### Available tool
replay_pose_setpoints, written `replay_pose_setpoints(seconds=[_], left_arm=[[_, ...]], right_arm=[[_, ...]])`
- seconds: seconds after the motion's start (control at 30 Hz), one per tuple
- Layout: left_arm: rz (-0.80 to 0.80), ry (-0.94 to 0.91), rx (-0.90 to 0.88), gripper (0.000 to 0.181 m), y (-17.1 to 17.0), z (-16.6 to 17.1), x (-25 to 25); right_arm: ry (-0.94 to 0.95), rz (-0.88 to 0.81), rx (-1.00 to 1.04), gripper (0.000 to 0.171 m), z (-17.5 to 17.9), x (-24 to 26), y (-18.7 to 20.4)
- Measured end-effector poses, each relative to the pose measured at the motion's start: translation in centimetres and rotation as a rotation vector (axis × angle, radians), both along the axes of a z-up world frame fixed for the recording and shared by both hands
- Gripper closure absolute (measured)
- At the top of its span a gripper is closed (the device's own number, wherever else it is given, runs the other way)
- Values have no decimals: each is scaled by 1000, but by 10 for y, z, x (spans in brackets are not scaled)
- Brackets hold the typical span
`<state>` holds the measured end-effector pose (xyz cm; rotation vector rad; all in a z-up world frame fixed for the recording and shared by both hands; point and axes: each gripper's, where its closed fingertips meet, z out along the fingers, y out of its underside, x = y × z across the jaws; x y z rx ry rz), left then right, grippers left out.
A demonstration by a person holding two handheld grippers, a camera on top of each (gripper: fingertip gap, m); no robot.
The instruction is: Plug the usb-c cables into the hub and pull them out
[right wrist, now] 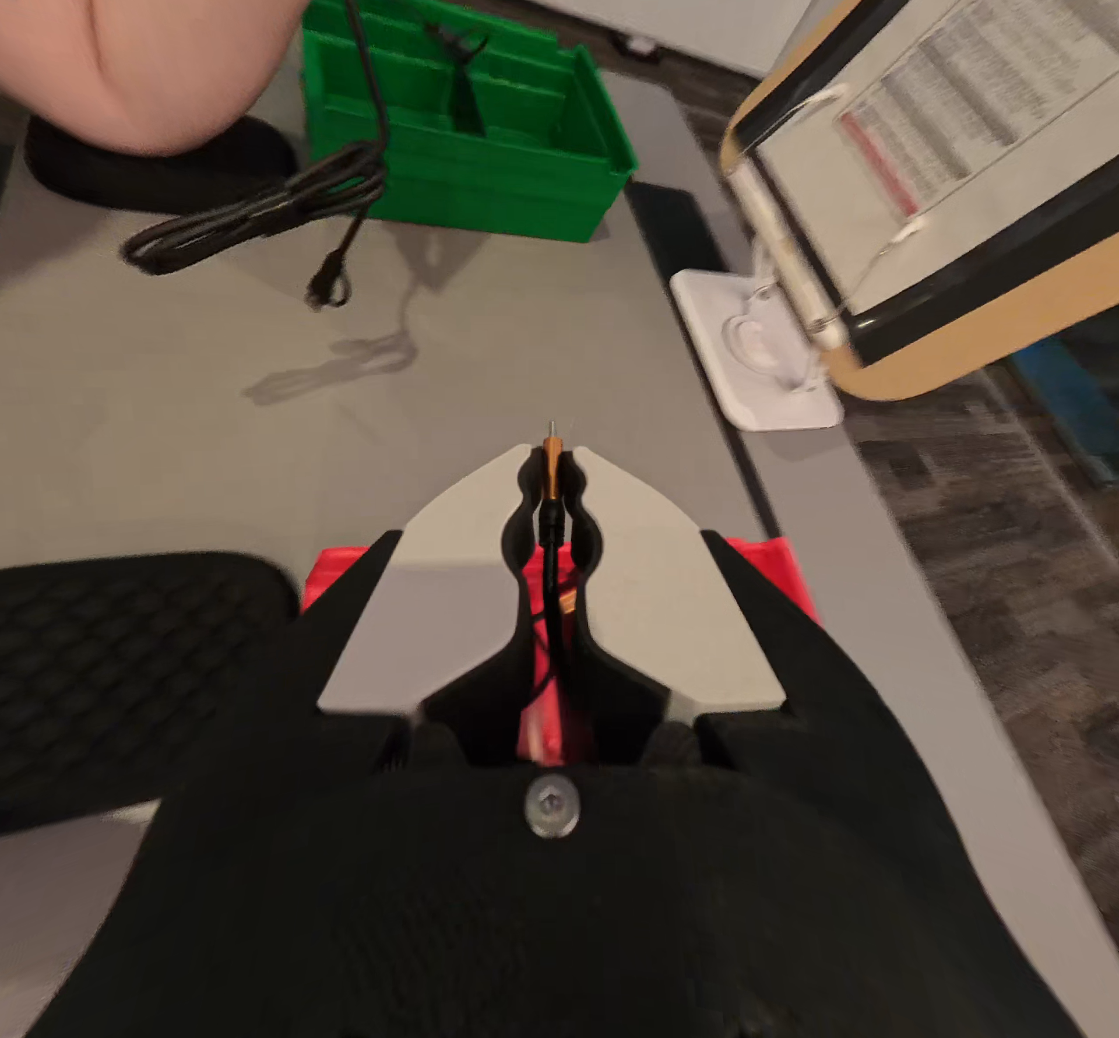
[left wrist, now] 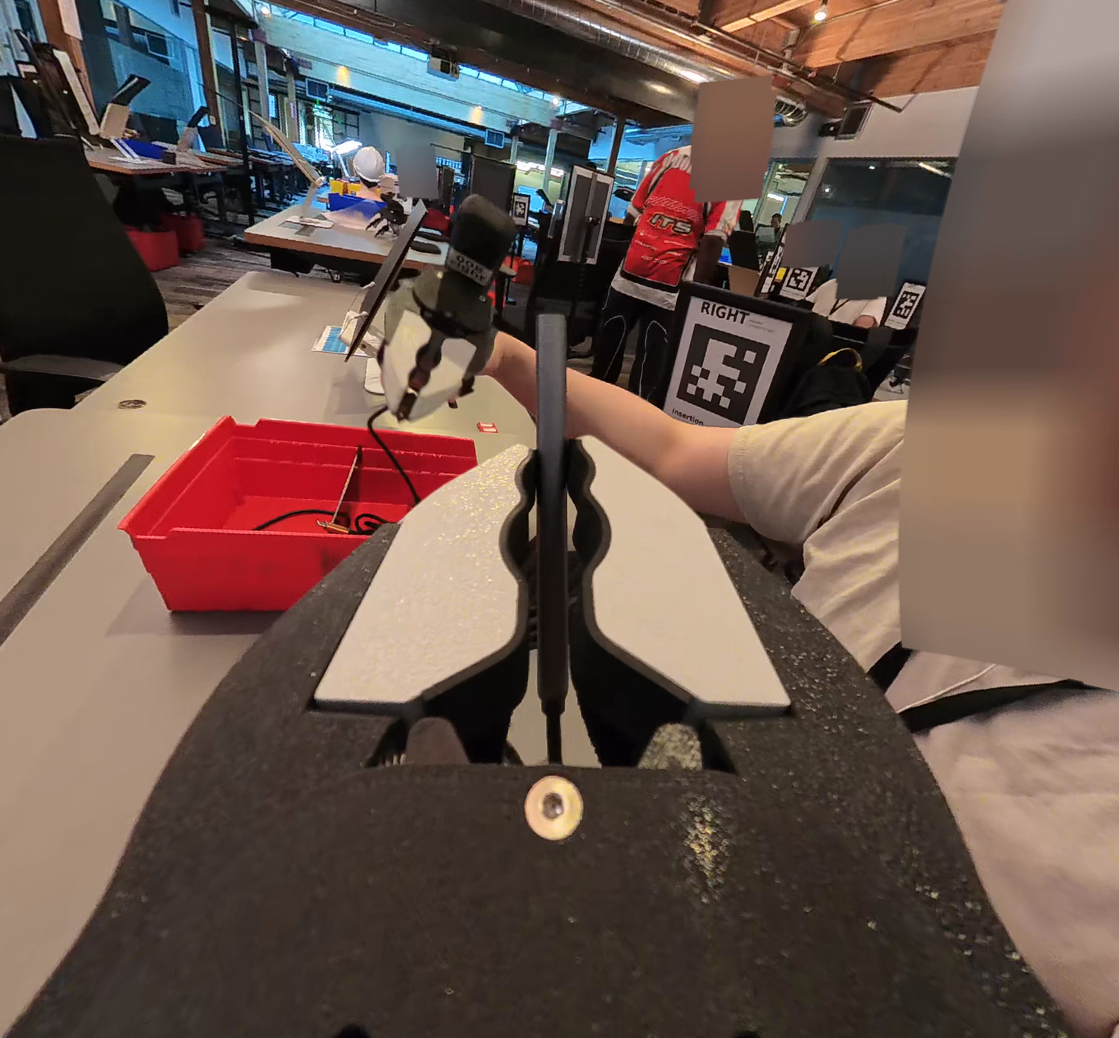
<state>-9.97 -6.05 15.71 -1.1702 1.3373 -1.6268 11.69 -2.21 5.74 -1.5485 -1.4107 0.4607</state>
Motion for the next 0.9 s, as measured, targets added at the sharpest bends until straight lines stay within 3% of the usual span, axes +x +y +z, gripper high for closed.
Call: replay_pose_setpoints(seconds=[0.23, 0.37, 0.47, 0.6, 0.7, 0.8, 0.9], left_arm=[[8, -7, -18, 172, 5, 1, -3], [-1, 13, -19, 172, 3, -3, 1], [-12, 15, -29, 173, 2, -3, 2], [-12, 6, -56, 173, 7, -2, 0], [5, 4, -64, 173, 11, -1, -2], [24, 16, -53, 172, 12, -3, -3], [40, 20, -40, 172, 13, -3, -3]], right_arm=[[-299, -61, -331, 163, -123, 22, -6], [-288, -145, -399, 154, -148, 23, 3], [-175, -166, -386, 130, -123, 19, 3], [96, -134, -215, 130, -35, 19, -5], [193, -261, -27, 137, 9, 42, 6], [65, -489, 27, 142, -7, 81, 32], [-25, -496, -85, 143, -42, 80, 32]])
